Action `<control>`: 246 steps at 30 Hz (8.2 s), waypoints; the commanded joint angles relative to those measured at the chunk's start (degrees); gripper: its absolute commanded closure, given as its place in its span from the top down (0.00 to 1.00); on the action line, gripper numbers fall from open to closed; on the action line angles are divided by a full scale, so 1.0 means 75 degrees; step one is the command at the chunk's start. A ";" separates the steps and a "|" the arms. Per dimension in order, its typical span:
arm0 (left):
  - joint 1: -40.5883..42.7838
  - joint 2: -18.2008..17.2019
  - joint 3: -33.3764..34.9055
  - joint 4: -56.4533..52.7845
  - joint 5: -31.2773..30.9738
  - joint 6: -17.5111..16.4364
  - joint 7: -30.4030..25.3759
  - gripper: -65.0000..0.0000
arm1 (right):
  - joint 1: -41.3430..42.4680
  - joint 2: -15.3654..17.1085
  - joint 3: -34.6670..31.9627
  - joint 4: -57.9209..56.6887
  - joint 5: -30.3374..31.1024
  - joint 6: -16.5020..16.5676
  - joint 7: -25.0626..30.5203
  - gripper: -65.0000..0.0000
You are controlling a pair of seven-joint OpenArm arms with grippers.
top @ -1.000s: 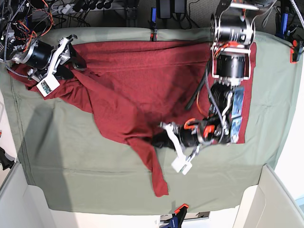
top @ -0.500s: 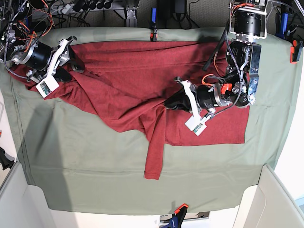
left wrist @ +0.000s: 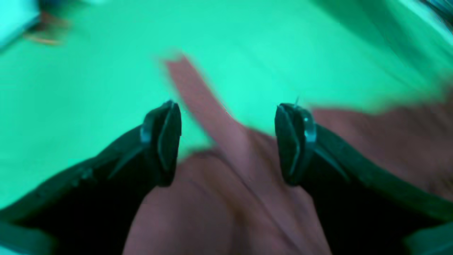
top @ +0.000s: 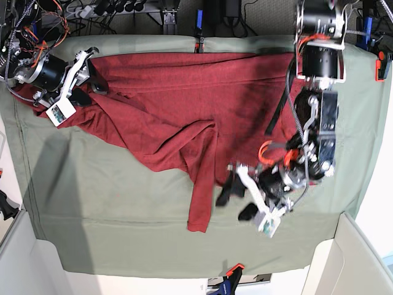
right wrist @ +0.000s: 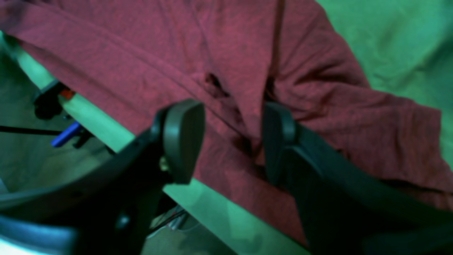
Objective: Fold the T-shirt properly
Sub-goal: 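Lift the sleeve with the left gripper and fold it over the shirt body, then drag the folded sleeve with the left gripper toward the shirt's side edge, then grasp the shirt's hem corner with the left gripper, then grasp the shirt hem with the right gripper, holding the left grasp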
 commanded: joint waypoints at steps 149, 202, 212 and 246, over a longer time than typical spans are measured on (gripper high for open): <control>-0.1454 -0.1848 -0.1501 -0.6126 -0.1125 -0.1106 -0.0452 0.61 | 0.0417 0.0070 0.0688 -0.0026 -0.2078 -0.1661 0.1014 0.62; 0.3544 -0.3168 -0.1533 0.2771 0.1148 -0.1106 -0.0469 0.00 | 0.3045 -0.1207 -0.0111 -0.1716 -0.1754 -0.2203 0.1521 0.62; 0.3541 -0.3398 -0.1533 0.2824 0.1148 -0.1106 -0.0463 0.00 | 0.4173 -0.1233 -0.1373 -0.3867 -0.2124 -0.2203 0.1480 0.62; 0.3622 -0.3398 -0.2774 0.2818 0.0854 -0.1106 -0.0248 0.00 | 0.4191 -0.1542 -0.2600 -0.4167 -0.2372 -0.1107 0.1011 0.00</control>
